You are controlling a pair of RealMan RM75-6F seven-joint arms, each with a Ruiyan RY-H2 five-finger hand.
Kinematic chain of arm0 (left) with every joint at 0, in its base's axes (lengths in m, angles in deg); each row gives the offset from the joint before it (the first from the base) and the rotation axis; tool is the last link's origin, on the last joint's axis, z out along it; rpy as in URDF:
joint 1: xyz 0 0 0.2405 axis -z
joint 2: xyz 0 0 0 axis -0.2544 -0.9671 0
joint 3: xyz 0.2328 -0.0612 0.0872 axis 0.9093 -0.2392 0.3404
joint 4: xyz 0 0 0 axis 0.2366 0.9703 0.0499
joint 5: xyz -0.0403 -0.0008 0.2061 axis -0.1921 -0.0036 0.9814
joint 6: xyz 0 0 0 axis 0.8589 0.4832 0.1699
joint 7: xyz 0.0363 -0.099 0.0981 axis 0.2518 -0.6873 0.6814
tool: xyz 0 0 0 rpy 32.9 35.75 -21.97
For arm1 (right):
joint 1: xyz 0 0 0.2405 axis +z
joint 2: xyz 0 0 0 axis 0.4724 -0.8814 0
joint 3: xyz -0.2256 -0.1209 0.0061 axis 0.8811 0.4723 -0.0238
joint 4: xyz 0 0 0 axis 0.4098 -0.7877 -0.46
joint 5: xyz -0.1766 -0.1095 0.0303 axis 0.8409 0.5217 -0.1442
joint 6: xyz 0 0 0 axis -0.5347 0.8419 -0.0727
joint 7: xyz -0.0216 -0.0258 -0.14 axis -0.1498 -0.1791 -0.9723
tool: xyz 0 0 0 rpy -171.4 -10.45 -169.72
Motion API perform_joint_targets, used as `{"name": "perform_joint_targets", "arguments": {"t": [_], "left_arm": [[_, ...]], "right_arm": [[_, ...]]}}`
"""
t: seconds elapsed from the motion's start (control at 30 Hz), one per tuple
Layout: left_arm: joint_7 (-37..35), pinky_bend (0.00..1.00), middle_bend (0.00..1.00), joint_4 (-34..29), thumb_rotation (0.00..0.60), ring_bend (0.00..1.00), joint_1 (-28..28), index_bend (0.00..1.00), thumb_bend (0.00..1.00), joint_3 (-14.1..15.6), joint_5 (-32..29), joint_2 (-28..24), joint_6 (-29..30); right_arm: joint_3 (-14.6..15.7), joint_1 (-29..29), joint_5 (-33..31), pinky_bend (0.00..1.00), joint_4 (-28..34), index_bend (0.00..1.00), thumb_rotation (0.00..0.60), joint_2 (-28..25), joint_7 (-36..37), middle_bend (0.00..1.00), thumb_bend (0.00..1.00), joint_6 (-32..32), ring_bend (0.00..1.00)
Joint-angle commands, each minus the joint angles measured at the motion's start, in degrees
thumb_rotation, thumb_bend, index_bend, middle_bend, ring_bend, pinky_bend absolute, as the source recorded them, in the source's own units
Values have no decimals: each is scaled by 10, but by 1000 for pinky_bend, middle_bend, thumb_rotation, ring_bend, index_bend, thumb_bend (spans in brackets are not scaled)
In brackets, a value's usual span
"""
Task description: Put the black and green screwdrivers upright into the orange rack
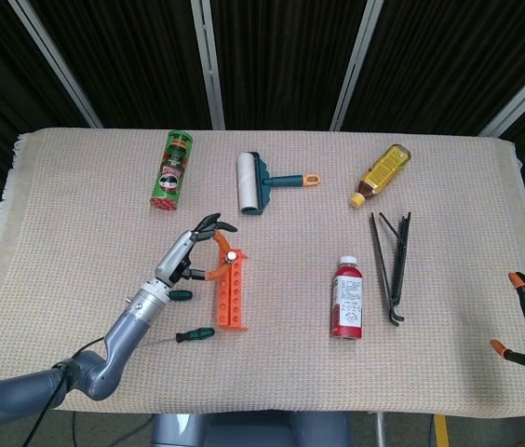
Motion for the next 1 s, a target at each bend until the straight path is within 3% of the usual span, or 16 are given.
{"name": "perform_joint_targets", "arguments": {"t": [0.03,0.3,1.0], "left_arm": [[14,40,231,1,600,0,-2,687,484,2,-6,2,2],[30,30,234,0,600,0,-5,688,485,4,-16,7,-1],[-7,26,238,20,600,0,-11,695,484,8,-8,24,1]], "right_arm": [[0,0,0,0,0,9,600,0,0,44,0,-1,0],[0,2,-2,0,-1,8,600,0,0,44,0,-5,0],[0,4,-4,0,3,9,600,-1,-6,44,0,-9,0]]}}
